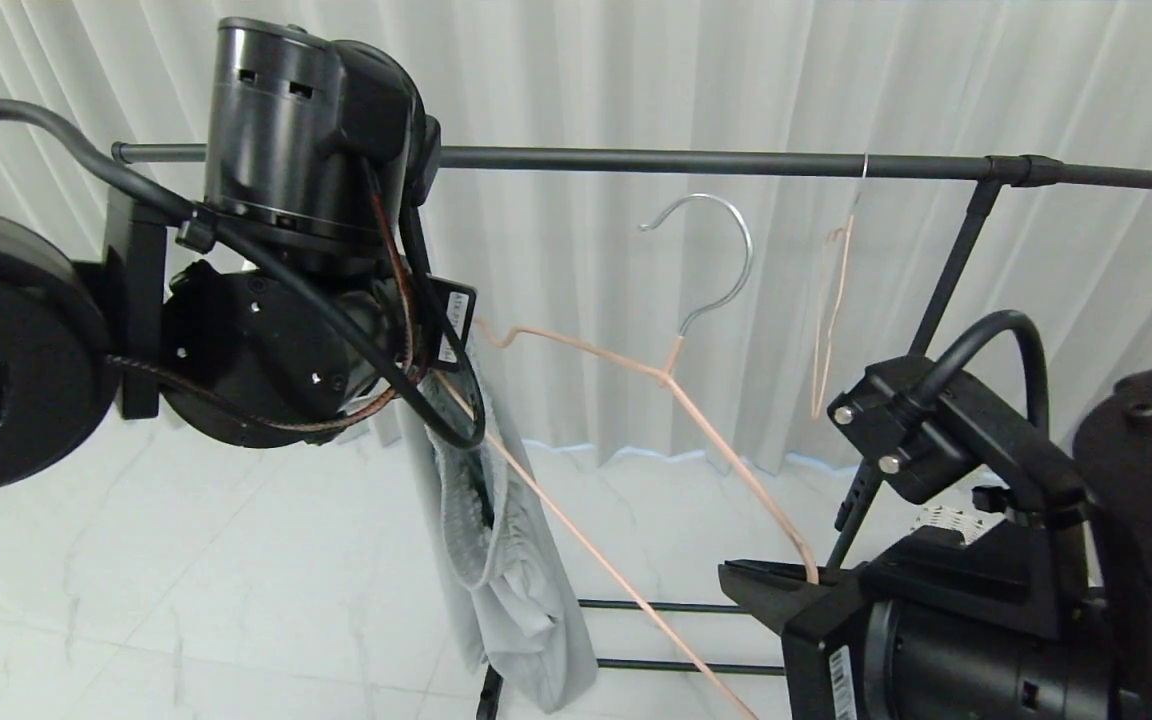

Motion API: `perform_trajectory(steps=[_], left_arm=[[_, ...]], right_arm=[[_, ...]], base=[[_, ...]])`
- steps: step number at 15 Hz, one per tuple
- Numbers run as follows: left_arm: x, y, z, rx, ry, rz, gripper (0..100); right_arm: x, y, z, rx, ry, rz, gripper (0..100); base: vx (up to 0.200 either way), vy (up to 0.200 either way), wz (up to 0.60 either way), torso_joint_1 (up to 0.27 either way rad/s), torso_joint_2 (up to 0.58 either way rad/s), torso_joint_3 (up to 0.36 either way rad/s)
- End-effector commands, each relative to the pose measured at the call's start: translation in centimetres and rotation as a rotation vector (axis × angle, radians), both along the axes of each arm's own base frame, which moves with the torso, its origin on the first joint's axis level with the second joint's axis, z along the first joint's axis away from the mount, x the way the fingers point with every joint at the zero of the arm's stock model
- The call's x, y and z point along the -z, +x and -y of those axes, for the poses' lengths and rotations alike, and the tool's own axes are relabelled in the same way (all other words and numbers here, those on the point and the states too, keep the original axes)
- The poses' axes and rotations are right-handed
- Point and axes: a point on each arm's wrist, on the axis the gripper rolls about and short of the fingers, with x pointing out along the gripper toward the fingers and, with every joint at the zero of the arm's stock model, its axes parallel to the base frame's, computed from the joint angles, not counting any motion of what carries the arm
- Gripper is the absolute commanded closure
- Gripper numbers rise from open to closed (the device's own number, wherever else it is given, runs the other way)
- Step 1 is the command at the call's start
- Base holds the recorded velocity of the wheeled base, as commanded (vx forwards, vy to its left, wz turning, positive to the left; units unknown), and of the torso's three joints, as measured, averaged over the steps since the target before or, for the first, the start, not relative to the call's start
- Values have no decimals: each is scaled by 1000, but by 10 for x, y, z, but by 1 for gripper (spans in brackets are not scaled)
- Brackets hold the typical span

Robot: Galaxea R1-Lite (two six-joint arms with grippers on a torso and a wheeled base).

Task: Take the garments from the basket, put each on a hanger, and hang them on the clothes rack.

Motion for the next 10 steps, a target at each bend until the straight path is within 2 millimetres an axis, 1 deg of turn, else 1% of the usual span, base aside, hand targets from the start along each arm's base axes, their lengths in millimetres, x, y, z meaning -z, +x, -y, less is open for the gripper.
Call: perform_trajectory(steps=[1,3,6,8,10], left_arm=[[-5,-3,0,6,-13,14,100],[-7,-7,2,18,-19,19,100],[-11,-15,4,43,-29,30,100],[-16,-25,8,78,-41,42,100],[-20,-34,11,110,-52,52,100]], right_arm=[[10,7,-13,24,-27,0,100],[14,12,-20,38,-30,4,100],[21,20,-35,54,-31,6,100],[23,27,-46,66,-22,10,100],[26,30,-52,70,-25,8,100]], base=[[0,0,0,0,0,0],[0,0,0,0,0,0],[0,0,0,0,0,0],[0,0,0,0,0,0],[0,0,0,0,0,0]])
